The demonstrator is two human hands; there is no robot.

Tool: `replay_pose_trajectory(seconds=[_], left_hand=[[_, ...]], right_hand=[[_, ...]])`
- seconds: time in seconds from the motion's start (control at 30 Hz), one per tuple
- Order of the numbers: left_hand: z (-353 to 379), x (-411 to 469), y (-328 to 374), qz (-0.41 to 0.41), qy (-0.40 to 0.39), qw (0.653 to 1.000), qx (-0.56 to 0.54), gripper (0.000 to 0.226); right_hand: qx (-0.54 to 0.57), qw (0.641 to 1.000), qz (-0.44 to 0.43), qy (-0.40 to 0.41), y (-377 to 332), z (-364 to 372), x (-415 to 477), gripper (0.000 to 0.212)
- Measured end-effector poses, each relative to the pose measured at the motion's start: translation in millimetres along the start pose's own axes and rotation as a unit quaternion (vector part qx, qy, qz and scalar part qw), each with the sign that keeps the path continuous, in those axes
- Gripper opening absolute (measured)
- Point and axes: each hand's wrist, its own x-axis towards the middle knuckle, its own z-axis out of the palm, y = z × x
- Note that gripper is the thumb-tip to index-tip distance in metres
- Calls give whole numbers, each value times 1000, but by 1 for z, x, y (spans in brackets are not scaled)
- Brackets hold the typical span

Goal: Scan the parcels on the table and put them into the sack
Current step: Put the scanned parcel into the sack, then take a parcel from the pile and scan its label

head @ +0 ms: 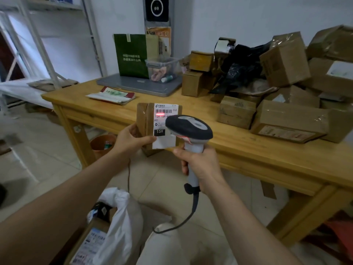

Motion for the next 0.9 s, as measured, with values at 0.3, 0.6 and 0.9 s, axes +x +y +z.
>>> replay_pose_trajectory(seconds=[0.3,0.6,0.9], left_hand=[[-14,-3,-12,5,22,1000,-4,44],[-21,-4,-14,-2,34,999,-8,44],[-48,-22,-37,-64,93,993,-25,36]], right_hand=[[-13,1000,-18,-12,-4,12,-11,17],[10,999,-5,-34,-3,20,-12,16],[42,996,37,-69,6,43,-6,14]])
